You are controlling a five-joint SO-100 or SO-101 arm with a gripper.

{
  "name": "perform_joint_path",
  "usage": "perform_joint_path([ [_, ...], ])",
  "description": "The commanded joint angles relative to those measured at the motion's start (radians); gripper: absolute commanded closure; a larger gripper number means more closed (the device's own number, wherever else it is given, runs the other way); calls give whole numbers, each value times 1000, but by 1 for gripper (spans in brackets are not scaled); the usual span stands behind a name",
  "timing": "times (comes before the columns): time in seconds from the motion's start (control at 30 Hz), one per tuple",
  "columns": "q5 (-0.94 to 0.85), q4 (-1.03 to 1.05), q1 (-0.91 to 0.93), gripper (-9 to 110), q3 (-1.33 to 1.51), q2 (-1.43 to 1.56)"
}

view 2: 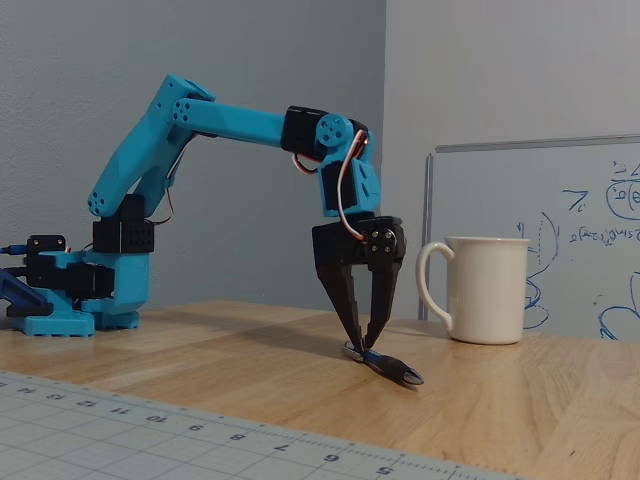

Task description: Touch the pen.

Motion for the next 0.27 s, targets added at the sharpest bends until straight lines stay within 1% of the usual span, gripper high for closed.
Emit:
perform_joint_path([
  [0.0, 8, -9, -5, 101, -87, 38],
  [0.23, 2, -8, 0, 101, -87, 37],
])
